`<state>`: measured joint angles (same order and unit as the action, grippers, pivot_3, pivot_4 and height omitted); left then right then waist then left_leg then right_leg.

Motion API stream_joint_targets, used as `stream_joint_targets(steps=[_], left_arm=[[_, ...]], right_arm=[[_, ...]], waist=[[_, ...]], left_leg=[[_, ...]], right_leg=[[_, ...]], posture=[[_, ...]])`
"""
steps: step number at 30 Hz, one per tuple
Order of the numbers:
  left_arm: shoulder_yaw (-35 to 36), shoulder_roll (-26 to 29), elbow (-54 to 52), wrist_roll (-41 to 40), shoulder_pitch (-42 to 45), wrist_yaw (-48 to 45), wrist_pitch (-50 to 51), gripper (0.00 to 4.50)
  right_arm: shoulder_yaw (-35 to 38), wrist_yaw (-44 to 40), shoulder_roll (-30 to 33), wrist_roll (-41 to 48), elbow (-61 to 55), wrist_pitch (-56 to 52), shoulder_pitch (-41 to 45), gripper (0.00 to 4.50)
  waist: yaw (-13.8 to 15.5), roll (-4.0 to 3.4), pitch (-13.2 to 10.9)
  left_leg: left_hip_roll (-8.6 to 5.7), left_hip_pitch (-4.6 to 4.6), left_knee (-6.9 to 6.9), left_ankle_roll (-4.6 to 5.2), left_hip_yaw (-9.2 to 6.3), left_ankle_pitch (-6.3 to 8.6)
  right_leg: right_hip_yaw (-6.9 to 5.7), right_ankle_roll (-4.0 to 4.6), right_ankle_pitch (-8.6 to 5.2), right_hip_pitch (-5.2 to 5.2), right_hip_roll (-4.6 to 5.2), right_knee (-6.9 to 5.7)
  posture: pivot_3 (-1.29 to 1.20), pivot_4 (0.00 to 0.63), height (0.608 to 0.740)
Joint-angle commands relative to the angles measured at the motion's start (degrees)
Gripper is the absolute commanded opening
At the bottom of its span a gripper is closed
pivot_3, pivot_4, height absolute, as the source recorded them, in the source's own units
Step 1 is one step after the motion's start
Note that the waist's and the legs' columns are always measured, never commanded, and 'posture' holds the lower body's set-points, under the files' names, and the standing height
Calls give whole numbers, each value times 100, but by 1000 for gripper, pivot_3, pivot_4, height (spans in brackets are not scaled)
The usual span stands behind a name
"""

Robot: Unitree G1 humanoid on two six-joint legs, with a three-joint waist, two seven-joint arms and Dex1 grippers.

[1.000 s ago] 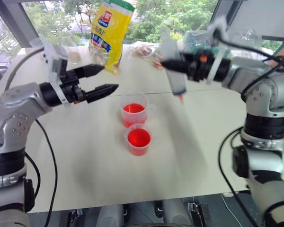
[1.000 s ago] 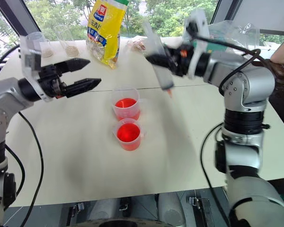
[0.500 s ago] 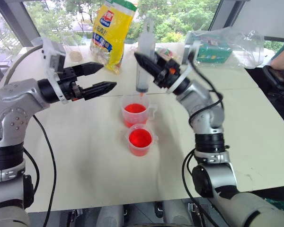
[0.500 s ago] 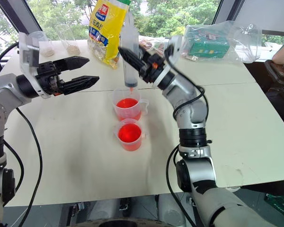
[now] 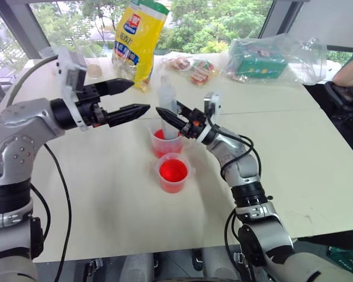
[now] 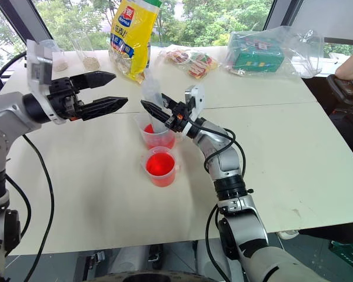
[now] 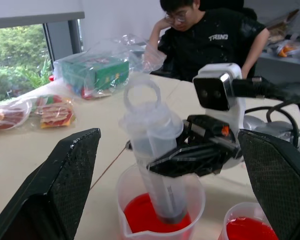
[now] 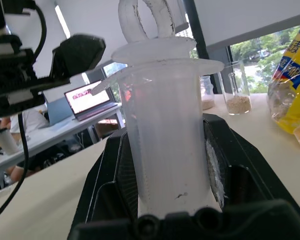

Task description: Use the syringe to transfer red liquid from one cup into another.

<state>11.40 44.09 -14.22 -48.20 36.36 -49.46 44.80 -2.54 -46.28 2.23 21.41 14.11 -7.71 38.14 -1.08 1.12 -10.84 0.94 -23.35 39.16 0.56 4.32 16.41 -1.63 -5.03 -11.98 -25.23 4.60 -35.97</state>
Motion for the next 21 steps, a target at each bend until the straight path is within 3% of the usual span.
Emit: stream_joint_targets(steps=[1, 21], left_arm=[[-75, -101, -208, -100, 198, 12, 17, 4500], [-366, -662, -469, -117, 25, 271, 115, 4500]], right_arm=[[-144, -93, 7, -94, -17, 189, -32, 1438], [-503, -266, 157, -299, 49, 14, -109, 1438]], waist=[[-1, 0, 0], [-12, 2, 1]], left_leg=[[0, 1, 0, 0, 0, 0], [2, 22, 0, -5, 0, -3]], right_leg=[[1, 0, 0, 0, 0, -1], [5, 1, -1, 15, -3, -7]], posture=[[0, 150, 740], [0, 150, 740]])
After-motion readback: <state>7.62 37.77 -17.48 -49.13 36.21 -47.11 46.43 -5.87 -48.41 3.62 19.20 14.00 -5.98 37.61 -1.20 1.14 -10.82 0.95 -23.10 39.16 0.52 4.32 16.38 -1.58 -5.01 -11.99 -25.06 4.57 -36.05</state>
